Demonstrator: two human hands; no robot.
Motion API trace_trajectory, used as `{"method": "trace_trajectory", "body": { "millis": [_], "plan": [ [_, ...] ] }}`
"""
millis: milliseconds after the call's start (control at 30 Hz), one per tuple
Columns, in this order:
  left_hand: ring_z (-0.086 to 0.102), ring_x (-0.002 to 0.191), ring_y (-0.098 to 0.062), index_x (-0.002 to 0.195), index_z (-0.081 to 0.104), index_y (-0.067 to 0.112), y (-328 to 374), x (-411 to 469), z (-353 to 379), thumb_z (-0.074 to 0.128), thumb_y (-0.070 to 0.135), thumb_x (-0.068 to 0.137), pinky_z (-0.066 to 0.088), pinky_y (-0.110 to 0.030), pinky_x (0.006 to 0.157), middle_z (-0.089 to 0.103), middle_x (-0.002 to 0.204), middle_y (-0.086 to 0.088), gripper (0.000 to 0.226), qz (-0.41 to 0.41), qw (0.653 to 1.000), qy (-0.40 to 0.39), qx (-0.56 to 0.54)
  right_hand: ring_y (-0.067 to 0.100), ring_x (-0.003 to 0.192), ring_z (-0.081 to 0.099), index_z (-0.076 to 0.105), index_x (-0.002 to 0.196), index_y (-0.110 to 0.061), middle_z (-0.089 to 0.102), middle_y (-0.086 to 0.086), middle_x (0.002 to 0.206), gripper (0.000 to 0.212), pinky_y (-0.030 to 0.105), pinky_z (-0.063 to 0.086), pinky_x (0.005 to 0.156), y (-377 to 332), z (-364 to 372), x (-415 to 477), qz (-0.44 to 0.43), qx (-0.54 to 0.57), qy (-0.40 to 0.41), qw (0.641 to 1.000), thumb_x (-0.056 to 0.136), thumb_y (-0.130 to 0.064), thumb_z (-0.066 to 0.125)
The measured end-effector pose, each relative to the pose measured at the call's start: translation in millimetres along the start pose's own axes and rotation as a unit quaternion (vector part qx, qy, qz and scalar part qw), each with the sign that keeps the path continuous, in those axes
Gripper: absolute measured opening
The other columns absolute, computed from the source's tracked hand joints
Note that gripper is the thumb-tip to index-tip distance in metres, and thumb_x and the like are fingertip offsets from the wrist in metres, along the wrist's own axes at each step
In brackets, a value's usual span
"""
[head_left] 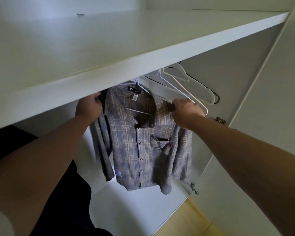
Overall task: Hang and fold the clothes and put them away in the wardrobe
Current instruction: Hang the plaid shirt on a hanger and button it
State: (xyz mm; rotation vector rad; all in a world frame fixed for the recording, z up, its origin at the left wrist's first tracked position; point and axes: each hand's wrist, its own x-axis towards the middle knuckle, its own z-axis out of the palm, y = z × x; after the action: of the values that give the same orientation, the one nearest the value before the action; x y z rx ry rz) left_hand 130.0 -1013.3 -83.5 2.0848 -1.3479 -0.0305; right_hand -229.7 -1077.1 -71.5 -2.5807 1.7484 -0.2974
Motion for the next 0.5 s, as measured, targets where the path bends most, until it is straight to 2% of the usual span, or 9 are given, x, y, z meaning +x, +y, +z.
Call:
{"method": "trace_trajectory", "body": {
  "millis": [100, 200, 267, 400, 500],
  "plan": [
    [0.054, 0.126, -0.041, 0.141, 0.054, 0.009, 29.8, 8.4, 2.1, 0.045, 0.027, 0.105, 0.045, -0.047, 0.106, 0.058, 0.140, -0.019, 0.041, 0.016, 1.000, -0.019, -0.008, 0.031, 0.098, 0.060, 0.054, 0.118, -0.019, 0.061, 0.009, 0.109, 0.023, 0.040, 0.052, 0.077, 0.0, 4.3, 4.5, 0.004, -0.008, -0.006, 1.000, 0.097, -0.017, 0.045],
    [0.052, 0.130, -0.037, 0.146, 0.049, 0.011, 65.9, 7.8, 3.9, 0.043, 0.036, 0.106, 0.043, -0.045, 0.109, 0.055, 0.144, -0.015, 0.047, 0.063, 0.998, -0.004, -0.023, 0.032, 0.091, 0.064, 0.055, 0.117, -0.021, 0.061, 0.007, 0.100, 0.019, 0.042, 0.057, 0.079, -0.4, 7.1, 2.6, 0.008, -0.005, -0.030, 1.000, 0.100, -0.018, 0.047],
    [0.053, 0.128, -0.035, 0.141, 0.053, 0.010, 87.4, 4.2, 5.9, 0.041, 0.041, 0.106, 0.043, -0.043, 0.108, 0.058, 0.140, -0.015, 0.048, 0.097, 0.995, 0.008, -0.021, 0.032, 0.086, 0.064, 0.055, 0.113, -0.023, 0.060, 0.005, 0.095, 0.015, 0.041, 0.056, 0.075, -1.5, 8.1, 0.1, 0.001, -0.007, -0.037, 0.999, 0.101, -0.020, 0.048],
    [0.059, 0.116, -0.034, 0.128, 0.063, 0.012, 123.6, -4.0, 12.8, 0.042, 0.048, 0.104, 0.048, -0.041, 0.098, 0.067, 0.123, -0.013, 0.047, 0.155, 0.988, 0.021, -0.013, 0.019, 0.067, 0.054, 0.054, 0.105, -0.027, 0.057, 0.001, 0.083, 0.015, 0.028, 0.036, 0.053, -6.5, 8.6, -14.7, -0.046, 0.036, -0.040, 0.998, 0.105, -0.037, 0.042],
    [0.065, 0.102, -0.033, 0.114, 0.067, 0.011, 143.0, -8.1, 18.6, 0.049, 0.046, 0.102, 0.051, -0.042, 0.089, 0.071, 0.106, -0.011, 0.041, 0.149, 0.987, 0.043, -0.047, 0.020, 0.068, 0.054, 0.053, 0.110, -0.027, 0.053, 0.000, 0.080, 0.026, 0.030, 0.039, 0.056, -12.3, 8.8, -35.8, -0.080, 0.042, -0.062, 0.994, 0.105, -0.047, 0.037]
  ]
}}
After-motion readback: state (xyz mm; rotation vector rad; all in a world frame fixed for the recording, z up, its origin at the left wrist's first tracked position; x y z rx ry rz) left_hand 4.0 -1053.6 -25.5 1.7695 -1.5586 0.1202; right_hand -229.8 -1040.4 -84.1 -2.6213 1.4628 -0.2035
